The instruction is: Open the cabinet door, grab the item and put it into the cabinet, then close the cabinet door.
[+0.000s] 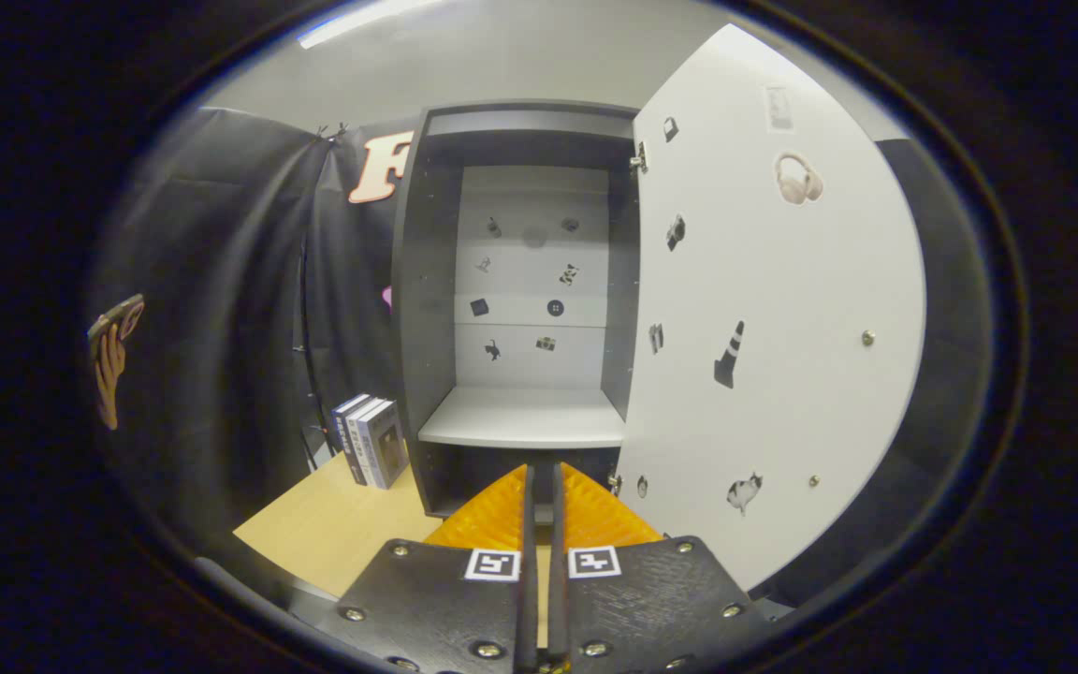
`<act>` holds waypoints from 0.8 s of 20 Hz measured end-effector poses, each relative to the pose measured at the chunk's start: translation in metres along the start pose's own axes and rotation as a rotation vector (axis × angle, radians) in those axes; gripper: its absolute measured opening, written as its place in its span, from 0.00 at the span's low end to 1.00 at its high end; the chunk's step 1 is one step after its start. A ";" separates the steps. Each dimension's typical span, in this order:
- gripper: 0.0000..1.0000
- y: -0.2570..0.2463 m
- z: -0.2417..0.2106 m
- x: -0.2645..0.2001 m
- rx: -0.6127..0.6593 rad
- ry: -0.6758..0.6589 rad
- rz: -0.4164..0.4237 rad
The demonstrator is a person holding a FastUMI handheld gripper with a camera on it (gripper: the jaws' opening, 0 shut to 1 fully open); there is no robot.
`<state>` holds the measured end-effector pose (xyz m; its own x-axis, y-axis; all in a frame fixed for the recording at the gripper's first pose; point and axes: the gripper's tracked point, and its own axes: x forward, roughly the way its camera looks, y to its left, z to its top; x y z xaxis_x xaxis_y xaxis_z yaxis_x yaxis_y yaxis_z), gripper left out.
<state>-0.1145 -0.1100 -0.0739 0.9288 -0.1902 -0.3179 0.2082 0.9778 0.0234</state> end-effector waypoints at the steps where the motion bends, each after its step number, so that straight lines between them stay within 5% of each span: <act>1: 0.05 0.004 -0.003 0.004 -0.003 0.007 0.015; 8: 0.05 0.023 -0.044 0.033 -0.024 0.098 0.108; 14: 0.05 0.033 -0.128 0.060 -0.044 0.276 0.171; 16: 0.13 0.033 -0.168 0.070 -0.068 0.364 0.187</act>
<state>-0.0938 -0.0763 -0.2545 0.7774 0.0227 -0.6287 0.0141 0.9985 0.0535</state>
